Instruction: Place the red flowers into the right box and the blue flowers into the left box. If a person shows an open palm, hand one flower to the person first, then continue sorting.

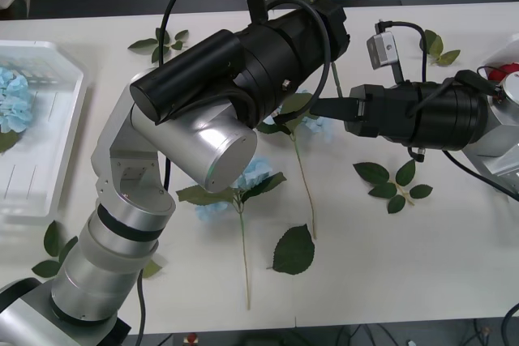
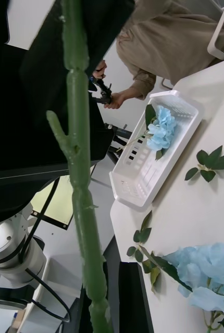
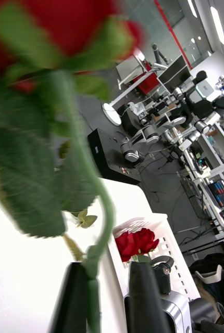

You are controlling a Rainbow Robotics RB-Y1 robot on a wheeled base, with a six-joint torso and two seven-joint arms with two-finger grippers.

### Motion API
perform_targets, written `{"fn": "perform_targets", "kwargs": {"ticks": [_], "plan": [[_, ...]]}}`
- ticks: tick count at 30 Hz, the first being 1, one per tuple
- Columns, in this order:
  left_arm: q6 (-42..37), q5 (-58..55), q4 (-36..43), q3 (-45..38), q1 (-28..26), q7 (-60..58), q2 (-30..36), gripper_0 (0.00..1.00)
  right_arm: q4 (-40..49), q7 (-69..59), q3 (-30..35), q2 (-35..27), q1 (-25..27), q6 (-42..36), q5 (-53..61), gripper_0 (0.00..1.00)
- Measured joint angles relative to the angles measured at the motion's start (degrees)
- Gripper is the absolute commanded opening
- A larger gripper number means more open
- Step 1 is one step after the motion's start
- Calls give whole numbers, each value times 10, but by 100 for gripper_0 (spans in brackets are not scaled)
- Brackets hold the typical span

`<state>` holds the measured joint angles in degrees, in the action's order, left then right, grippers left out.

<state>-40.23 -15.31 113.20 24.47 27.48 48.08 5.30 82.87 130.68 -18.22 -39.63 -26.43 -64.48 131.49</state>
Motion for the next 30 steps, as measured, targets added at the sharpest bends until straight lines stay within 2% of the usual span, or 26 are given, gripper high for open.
{"fn": "perform_targets", "kwargs": {"ticks": [20,25,30], "plan": [[0,0,-1,0,0,0,0,100,0,-2,0,-5,-3,4,-17,5],[0,0,-3,6,0,0,0,100,0,-18,0,-37,-8,10,-60,3],[2,3,-2,-6,1,0,1,100,-5,-76,0,-105,-9,10,-105,1]]}}
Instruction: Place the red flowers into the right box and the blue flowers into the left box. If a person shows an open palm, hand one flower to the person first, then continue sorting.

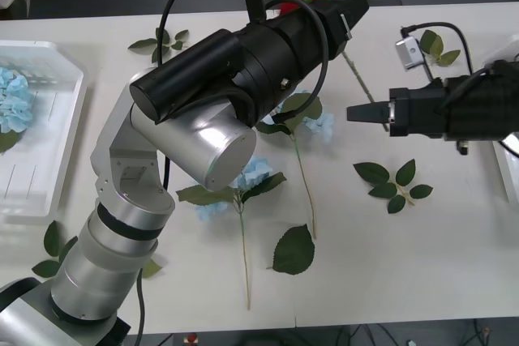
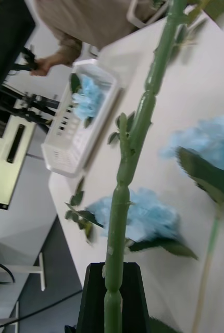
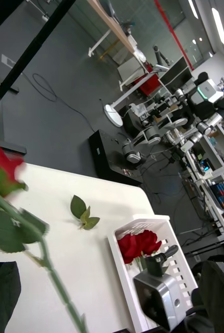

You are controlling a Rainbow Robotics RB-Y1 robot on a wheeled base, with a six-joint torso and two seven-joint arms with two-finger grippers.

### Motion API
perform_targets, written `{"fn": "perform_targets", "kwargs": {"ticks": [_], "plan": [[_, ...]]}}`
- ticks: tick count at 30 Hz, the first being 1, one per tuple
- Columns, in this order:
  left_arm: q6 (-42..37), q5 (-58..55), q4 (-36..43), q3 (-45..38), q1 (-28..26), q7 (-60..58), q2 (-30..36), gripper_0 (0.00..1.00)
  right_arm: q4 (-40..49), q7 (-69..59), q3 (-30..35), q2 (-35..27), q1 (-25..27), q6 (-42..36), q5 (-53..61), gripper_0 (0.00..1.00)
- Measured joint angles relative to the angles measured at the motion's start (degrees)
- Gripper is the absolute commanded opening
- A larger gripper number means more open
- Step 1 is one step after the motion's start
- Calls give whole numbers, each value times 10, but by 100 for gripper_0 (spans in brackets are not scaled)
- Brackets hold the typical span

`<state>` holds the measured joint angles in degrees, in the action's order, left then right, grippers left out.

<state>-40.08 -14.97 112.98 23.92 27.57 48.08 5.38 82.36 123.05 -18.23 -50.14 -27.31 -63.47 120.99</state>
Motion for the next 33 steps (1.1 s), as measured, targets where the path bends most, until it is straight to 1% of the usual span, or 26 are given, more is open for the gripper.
{"fn": "perform_targets", "kwargs": {"ticks": [3,6,7,9,12,15,18,21,23,25,28,33], "plan": [[-39,-10,21,-17,1,0,5,100,-25,-7,0,-54,0,0,-13,1],[-102,-64,64,-42,2,0,20,100,-68,-7,0,-105,0,-1,-23,1],[-127,-82,80,-52,2,0,27,100,-82,-7,0,-120,0,-5,-24,1],[-212,-122,121,-74,2,0,42,100,-121,-7,0,-149,-1,-24,-24,1],[-313,-168,177,-105,2,0,66,100,-184,-7,1,-180,-2,-54,-24,1],[-367,-211,219,-125,-6,0,95,100,-245,-7,1,-202,-3,-64,-24,1],[-390,-239,251,-130,-32,0,123,100,-295,-6,1,-222,-3,-66,-18,1],[-420,-249,281,-130,-72,0,149,100,-349,1,1,-241,-3,-70,21,1],[-451,-252,296,-130,-98,0,164,100,-387,37,1,-248,-3,-72,62,1],[-478,-255,307,-130,-124,0,174,100,-419,103,1,-252,-4,-72,86,1],[-518,-258,316,-130,-158,0,184,100,-452,172,1,-253,-4,-67,79,1],[-567,-266,318,-128,-193,0,193,100,-479,174,1,-251,-4,-48,18,1]]}}
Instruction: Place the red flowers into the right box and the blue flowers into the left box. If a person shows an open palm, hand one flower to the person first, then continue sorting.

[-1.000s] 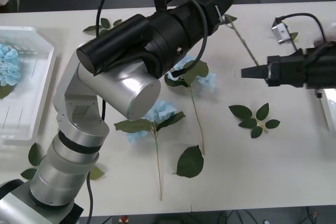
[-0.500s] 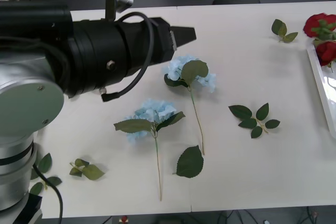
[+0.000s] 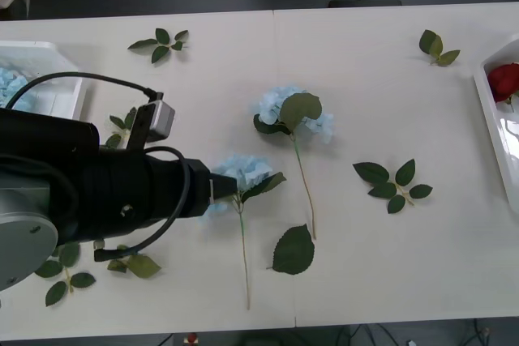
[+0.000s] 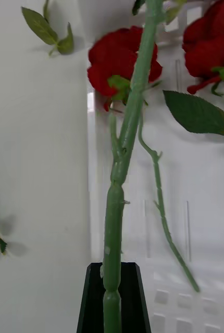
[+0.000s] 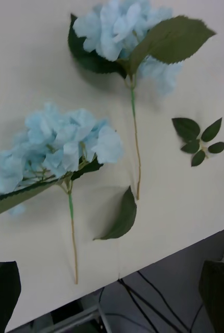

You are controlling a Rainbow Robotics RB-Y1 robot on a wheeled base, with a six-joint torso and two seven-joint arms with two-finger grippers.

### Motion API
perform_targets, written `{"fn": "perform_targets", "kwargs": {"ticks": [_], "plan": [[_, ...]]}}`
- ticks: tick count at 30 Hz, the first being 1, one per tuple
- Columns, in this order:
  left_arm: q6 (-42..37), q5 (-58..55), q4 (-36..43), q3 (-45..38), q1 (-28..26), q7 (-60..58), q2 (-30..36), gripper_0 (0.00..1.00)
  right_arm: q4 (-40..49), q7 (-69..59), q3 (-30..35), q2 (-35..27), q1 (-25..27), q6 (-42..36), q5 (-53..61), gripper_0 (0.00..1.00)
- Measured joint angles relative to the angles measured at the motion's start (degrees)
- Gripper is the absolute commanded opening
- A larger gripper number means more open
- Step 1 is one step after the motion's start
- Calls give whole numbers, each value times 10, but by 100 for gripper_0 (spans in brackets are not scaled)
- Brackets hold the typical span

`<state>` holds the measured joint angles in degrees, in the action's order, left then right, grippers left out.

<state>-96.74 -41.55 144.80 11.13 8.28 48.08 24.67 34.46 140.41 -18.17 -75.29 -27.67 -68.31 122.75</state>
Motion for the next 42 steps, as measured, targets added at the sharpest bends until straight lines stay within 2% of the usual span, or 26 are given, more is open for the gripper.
{"fn": "perform_targets", "kwargs": {"ticks": [6,11,14,15,19,21,24,29,31,33,42], "plan": [[-26,6,-6,34,-15,0,6,100,-7,0,-1,27,0,68,-59,1],[-22,37,-64,75,-15,0,6,100,-16,0,-1,65,0,131,-103,1],[6,74,-103,108,-15,0,5,100,-16,0,-6,76,0,171,-128,1],[19,85,-118,120,-15,0,5,100,-16,0,-10,77,0,182,-134,7],[58,113,-168,159,-12,1,3,100,-16,0,-23,77,-1,196,-156,42],[69,129,-193,173,-6,1,-2,100,-16,0,-24,77,-1,197,-161,55],[83,147,-232,188,10,1,-15,100,-16,0,-24,77,-1,197,-161,66],[132,165,-302,205,32,2,-44,100,-14,0,-24,77,-2,192,-161,81],[146,187,-320,216,37,4,-55,100,-9,0,-24,77,-3,174,-162,90],[158,205,-336,226,42,5,-63,100,-2,0,-23,77,-5,146,-161,95],[230,237,-409,254,53,10,-79,100,88,0,18,77,-6,26,-160,100]]}}
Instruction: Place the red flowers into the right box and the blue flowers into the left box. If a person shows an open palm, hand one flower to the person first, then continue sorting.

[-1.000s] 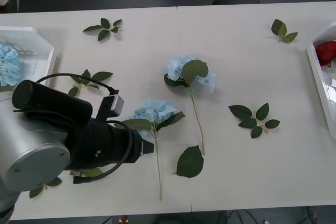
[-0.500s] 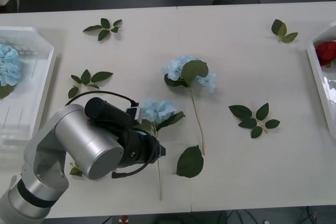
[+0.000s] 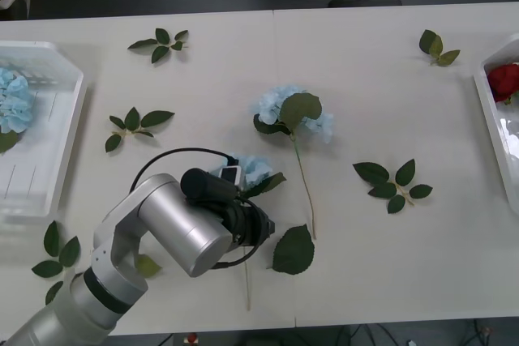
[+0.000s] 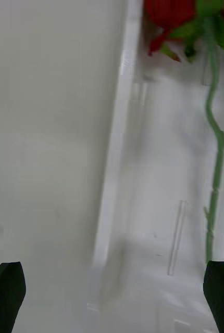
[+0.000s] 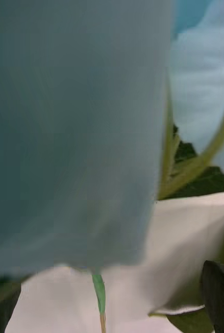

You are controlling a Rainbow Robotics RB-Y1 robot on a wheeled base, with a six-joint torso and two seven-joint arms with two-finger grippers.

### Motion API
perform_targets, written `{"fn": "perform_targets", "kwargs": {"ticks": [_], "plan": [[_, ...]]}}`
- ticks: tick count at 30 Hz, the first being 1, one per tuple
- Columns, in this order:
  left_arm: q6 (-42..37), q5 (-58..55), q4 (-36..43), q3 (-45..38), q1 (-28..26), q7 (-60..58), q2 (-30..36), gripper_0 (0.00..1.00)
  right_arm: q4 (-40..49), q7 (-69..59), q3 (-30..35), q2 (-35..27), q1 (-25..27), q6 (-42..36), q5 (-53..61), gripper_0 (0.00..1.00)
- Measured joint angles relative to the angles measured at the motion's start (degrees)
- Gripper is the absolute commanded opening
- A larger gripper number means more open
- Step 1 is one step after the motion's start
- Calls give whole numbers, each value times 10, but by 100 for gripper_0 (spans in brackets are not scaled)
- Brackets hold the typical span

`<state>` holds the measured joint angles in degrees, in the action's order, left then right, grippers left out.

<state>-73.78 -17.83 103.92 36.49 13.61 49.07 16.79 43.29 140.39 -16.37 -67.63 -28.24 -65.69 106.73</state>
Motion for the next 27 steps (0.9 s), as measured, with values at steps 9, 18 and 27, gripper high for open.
{"fn": "perform_targets", "kwargs": {"ticks": [9,18,27], "plan": [[18,14,-18,7,4,5,-6,23,170,-150,9,0,0,-22,-43,100],[19,20,-19,7,4,39,-6,0,286,-300,9,0,0,-59,-157,100],[16,21,-10,6,14,39,-4,0,429,-494,9,1,0,-105,-245,100]]}}
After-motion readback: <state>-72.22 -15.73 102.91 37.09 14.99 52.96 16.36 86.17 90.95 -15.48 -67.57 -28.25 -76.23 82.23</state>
